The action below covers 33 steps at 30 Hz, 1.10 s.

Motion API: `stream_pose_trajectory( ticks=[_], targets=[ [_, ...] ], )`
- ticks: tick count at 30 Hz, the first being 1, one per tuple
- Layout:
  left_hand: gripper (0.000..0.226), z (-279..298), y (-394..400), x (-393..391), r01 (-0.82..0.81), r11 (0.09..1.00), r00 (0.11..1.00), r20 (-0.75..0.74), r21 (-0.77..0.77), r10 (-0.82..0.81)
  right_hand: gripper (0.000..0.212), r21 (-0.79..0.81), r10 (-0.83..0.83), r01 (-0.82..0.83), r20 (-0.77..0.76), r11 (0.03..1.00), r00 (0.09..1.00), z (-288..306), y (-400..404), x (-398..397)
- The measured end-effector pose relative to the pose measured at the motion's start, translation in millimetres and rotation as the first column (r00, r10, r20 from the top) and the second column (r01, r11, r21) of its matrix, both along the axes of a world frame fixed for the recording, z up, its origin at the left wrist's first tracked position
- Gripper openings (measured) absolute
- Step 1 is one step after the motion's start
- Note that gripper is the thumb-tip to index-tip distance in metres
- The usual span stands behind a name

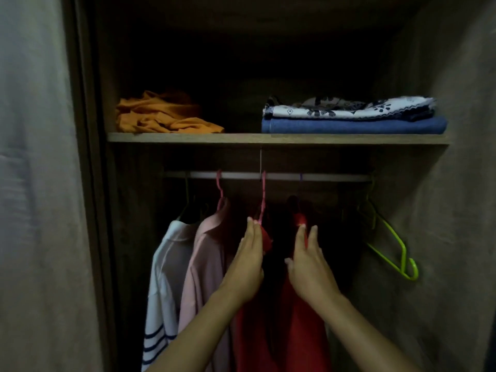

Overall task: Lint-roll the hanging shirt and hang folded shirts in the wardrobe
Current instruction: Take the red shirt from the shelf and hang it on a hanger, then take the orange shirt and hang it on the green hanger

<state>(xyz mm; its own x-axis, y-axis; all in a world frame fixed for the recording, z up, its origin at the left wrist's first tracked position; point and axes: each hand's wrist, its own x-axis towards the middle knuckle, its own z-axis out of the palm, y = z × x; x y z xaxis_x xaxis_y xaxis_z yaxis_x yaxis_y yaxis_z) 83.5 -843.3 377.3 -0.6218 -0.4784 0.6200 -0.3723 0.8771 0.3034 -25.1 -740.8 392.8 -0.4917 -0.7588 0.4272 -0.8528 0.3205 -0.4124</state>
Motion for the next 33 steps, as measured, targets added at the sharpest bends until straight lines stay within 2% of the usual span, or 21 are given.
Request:
stream_pose_trajectory(
  ticks=[3, 6, 8, 10, 11, 12, 14, 16, 19, 21, 22, 24, 26, 27, 30, 31, 33],
  targets=[
    [0.066, 54, 6, 43, -0.076, 0.95, 0.966, -0.257, -0.301, -0.004, 0.083, -0.01, 0.043, -0.044, -0.076, 0.999, 0.996, 33, 13, 16],
    [0.062, 135, 9, 98, -0.159, 0.876, 0.919, -0.393, -0.454, -0.037, 0.075, -0.173, 0.179, -0.249, -0.339, 0.953, 0.923, 85, 29, 44],
    [0.063, 183, 5, 126, -0.246, 0.852, 0.923, -0.38, -0.462, 0.06, 0.064, -0.325, 0.222, -0.421, -0.504, 0.847, 0.835, 125, 32, 67],
    [0.063, 222, -7, 142, -0.335, 0.842, 0.922, -0.331, -0.423, 0.2, 0.051, -0.435, 0.287, -0.573, -0.563, 0.694, 0.775, 165, 20, 86],
    [0.062, 237, -16, 147, -0.365, 0.847, 0.919, -0.296, -0.387, 0.26, 0.047, -0.423, 0.335, -0.605, -0.555, 0.675, 0.762, 186, 9, 93],
    [0.062, 251, -26, 150, -0.386, 0.856, 0.917, -0.244, -0.344, 0.315, 0.045, -0.379, 0.376, -0.61, -0.531, 0.696, 0.759, 207, -5, 99],
    [0.066, 271, -47, 152, -0.416, 0.877, 0.909, -0.099, -0.241, 0.404, 0.048, -0.26, 0.416, -0.561, -0.449, 0.785, 0.791, 241, -42, 101],
    [0.075, 280, -68, 154, -0.435, 0.894, 0.898, 0.019, -0.105, 0.439, 0.051, -0.159, 0.458, -0.526, -0.328, 0.836, 0.827, 262, -76, 100],
    [0.085, 277, -86, 156, -0.476, 0.88, 0.878, 0.059, -0.004, 0.475, 0.062, -0.024, 0.558, -0.562, -0.086, 0.827, 0.825, 265, -113, 95],
    [0.083, 270, -88, 156, -0.493, 0.87, 0.868, 0.063, 0.008, 0.492, 0.078, 0.044, 0.618, -0.622, 0.077, 0.782, 0.782, 268, -124, 92],
    [0.08, 270, -87, 156, -0.492, 0.87, 0.869, 0.06, 0.011, 0.491, 0.087, 0.063, 0.63, -0.638, 0.11, 0.768, 0.769, 269, -126, 89],
    [0.071, 275, -82, 155, -0.503, 0.864, 0.862, 0.073, -0.003, 0.502, 0.094, 0.08, 0.639, -0.65, 0.121, 0.756, 0.759, 271, -129, 85],
    [0.065, 279, -74, 154, -0.519, 0.854, 0.848, 0.104, -0.039, 0.52, 0.086, 0.064, 0.632, -0.637, 0.09, 0.768, 0.77, 270, -130, 84],
    [0.061, 279, -71, 154, -0.524, 0.849, 0.842, 0.111, -0.065, 0.528, 0.074, 0.06, 0.622, -0.623, 0.04, 0.78, 0.782, 267, -130, 86],
    [0.045, 273, -61, 162, -0.518, 0.84, 0.845, 0.057, -0.16, 0.532, 0.016, 0.019, 0.599, -0.603, -0.155, 0.797, 0.786, 262, -124, 92],
    [0.046, 271, -55, 167, -0.504, 0.846, 0.855, 0.036, -0.174, 0.517, 0.012, -0.001, 0.587, -0.601, -0.215, 0.799, 0.781, 260, -121, 92],
    [0.049, 265, -44, 176, -0.45, 0.874, 0.89, -0.006, -0.181, 0.457, 0.024, -0.008, 0.589, -0.611, -0.257, 0.792, 0.766, 257, -115, 88]
  ],
)
